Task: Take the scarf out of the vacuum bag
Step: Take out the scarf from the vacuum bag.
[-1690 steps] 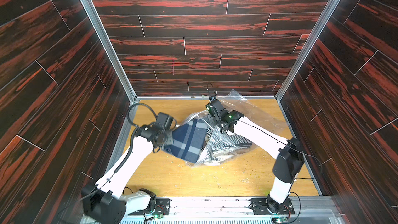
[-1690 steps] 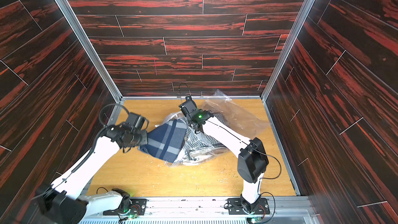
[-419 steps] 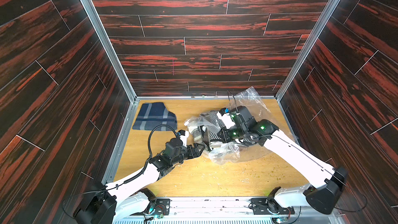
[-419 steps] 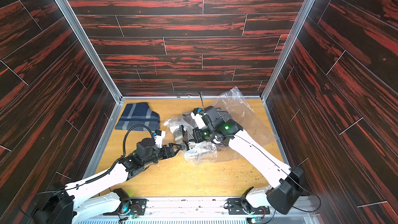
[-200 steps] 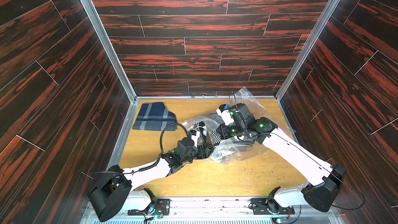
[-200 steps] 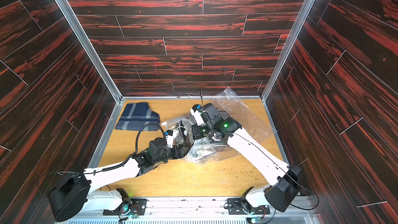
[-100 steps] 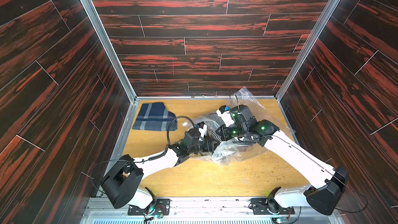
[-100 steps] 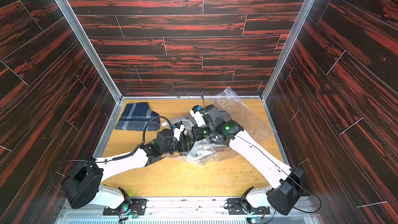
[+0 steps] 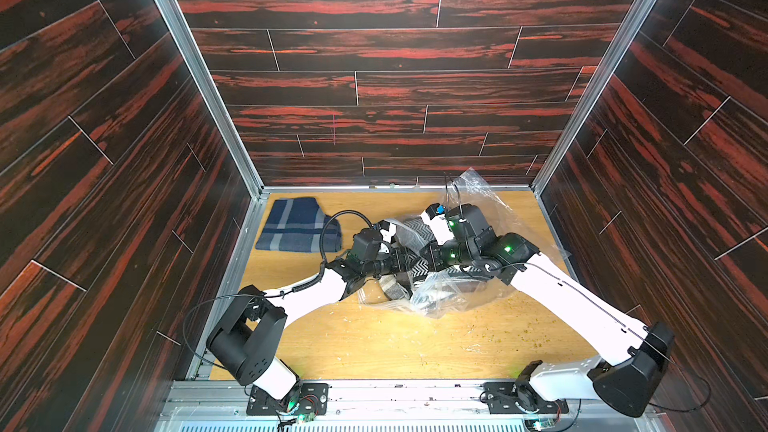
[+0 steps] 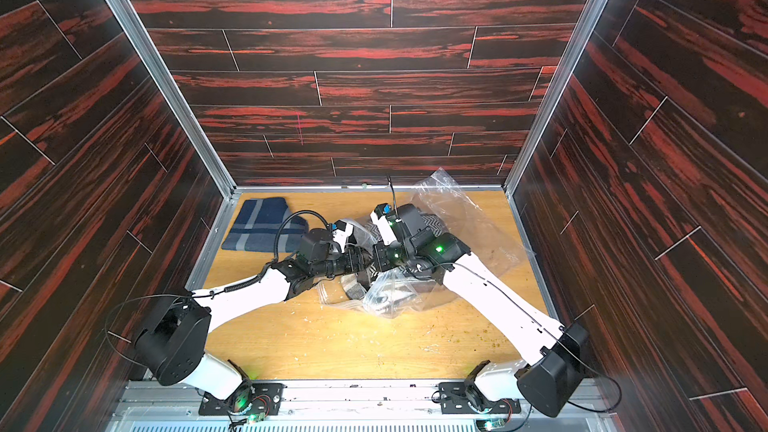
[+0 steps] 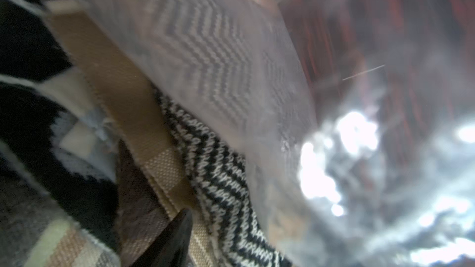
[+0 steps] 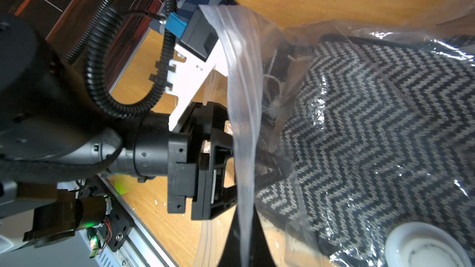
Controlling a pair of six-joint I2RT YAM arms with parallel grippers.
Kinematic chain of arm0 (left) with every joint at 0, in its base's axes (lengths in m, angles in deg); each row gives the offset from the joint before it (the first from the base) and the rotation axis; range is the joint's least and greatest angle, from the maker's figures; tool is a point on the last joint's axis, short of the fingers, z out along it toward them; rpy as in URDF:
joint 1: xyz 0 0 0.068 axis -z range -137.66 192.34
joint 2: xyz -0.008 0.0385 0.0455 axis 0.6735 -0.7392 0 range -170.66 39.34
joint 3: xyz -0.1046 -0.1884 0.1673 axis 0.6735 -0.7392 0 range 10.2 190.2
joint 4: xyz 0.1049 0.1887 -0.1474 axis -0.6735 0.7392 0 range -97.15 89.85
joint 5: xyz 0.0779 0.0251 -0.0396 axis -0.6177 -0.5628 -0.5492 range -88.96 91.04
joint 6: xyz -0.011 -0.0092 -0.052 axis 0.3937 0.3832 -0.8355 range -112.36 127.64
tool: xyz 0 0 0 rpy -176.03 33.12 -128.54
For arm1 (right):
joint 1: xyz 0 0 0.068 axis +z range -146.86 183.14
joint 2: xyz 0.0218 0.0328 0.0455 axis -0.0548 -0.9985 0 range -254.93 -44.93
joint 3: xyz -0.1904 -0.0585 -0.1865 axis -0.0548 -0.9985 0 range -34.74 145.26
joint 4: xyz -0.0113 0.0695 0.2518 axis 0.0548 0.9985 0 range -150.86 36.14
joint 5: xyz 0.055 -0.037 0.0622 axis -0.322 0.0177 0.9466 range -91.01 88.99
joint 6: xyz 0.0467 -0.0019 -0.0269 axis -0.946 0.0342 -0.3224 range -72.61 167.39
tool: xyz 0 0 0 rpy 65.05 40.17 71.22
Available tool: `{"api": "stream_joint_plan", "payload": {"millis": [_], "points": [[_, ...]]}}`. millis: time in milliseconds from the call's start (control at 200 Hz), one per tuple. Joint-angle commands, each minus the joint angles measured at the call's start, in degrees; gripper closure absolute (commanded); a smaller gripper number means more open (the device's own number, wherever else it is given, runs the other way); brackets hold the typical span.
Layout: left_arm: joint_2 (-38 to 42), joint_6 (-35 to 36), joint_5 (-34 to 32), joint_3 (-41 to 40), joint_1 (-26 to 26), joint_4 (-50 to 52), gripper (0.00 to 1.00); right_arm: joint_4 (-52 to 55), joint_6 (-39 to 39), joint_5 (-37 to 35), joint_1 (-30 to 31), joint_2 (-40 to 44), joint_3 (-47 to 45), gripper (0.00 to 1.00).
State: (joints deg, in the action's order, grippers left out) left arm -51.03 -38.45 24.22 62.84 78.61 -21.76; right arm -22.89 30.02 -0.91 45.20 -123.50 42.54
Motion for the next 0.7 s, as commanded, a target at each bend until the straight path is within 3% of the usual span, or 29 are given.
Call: {"api": "stream_joint_plan", "payload": {"millis": [0,391,691], "points": [[-1.24,0.26,1.32,1.74,-0.38,-0.54,0.31,-0.96,-1.18,0.21,-0.64,1.31,0.31,1.0],[-5.13,1.17,1.13,4.95,-0.36,0.87,0.33,-1.41,-1.25,0.47,-1.08,0.84,0.7,1.0],[-7.81,1.45,2.05,7.0,-0.33,2.5,0.48,-2.68,-2.2,-0.8,-2.66,1.37,-0.06,1.0]]}}
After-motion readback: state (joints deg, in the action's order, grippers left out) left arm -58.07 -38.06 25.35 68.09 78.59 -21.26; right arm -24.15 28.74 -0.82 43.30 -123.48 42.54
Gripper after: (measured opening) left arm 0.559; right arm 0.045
